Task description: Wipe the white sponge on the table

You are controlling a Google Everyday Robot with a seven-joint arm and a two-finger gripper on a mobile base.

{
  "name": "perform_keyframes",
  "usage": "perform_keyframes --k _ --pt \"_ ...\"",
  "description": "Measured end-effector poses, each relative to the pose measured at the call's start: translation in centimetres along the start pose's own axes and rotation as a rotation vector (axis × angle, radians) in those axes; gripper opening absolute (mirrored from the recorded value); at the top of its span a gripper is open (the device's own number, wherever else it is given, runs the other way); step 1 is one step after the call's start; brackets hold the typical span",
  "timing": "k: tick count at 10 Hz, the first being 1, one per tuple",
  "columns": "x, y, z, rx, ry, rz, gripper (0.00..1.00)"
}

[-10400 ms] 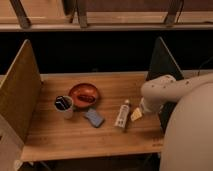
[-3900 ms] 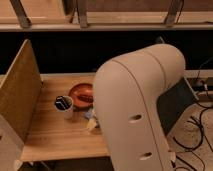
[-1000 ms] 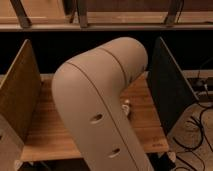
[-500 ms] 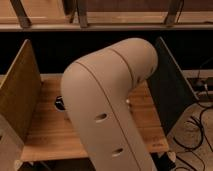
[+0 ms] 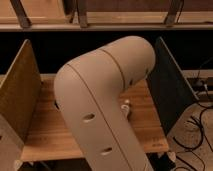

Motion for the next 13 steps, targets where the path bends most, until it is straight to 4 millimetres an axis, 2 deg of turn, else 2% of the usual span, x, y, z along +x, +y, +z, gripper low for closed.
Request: perform_keyframes --k 2,3,6,7,9,10,12,13 --pt "-2.0 -0.1 0.6 -0.008 -0.023 -0.016 0.0" --pt "-3.7 -0.2 0.8 -0.01 -0.047 -0.034 0.0" --pt "-6.6 0.7 -0.3 -0.002 -0.083 -0.089 0.0" --pt "-6.9 1.0 -0.8 0.004 -0.087 -0.108 0.0" --pt "-5.8 2.7 -1.6 -0.003 -0.072 -0.139 0.0" --pt "-5.0 4.2 -1.5 -0.021 -0.058 -0.151 0.0" --pt "-3.7 7.1 -0.4 -0.079 -0.049 -0.151 0.0" --pt "-3.3 8.0 0.0 -0.103 -0.053 -0.139 0.0"
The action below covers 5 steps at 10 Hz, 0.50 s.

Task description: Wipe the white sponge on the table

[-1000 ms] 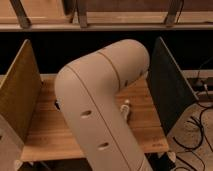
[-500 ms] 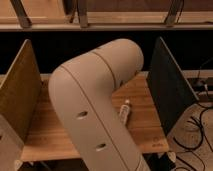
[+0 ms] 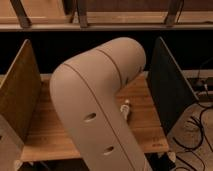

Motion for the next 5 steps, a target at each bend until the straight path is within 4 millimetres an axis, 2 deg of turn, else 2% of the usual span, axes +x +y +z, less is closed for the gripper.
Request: perform_keyframes --k 2,3,5 --pt "0.8 0.8 0.5 -0.029 -0.006 0.024 0.0" --pt "2.0 0.9 0.7 -0.035 0.012 0.037 0.0" --pt "5.4 -0.9 0.2 -0.001 0.066 0.079 0.0"
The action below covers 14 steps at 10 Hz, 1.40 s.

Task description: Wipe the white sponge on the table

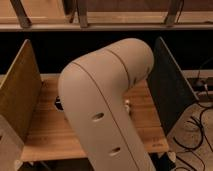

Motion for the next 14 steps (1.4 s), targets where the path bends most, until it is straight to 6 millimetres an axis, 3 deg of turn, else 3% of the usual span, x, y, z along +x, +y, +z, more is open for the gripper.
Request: perform_keyframes --k 1,3,5,7,10,12,14 --pt "0.9 -2.2 -1.1 0.043 0.013 0.025 0.0" --pt "1.1 -4.4 -1.8 0.083 0.033 0.043 0.0" --pt "-1.0 -5.8 -1.1 0.092 0.009 0.038 0.0" --pt "-3.5 -6.4 -0.4 0.082 -0.023 0.021 0.0" --pt "-7.5 -7.1 -1.7 0.106 -0.085 -0.032 0.0" --pt "-7.9 -6.8 -2.4 0.109 -0.093 -0.046 0.01" --pt "-7.9 -6.8 -2.4 0.109 -0.094 -0.047 0.15"
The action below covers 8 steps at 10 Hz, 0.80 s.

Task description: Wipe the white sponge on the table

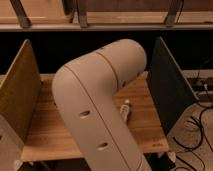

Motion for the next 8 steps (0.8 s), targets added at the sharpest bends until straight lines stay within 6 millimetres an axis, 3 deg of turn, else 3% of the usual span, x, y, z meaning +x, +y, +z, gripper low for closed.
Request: perform_keyframes --k 6,8 --pt "0.09 -0.03 0.01 0.0 0.001 0.001 0.75" --pt "0.09 -0.03 0.03 0.0 0.001 0.001 0.8"
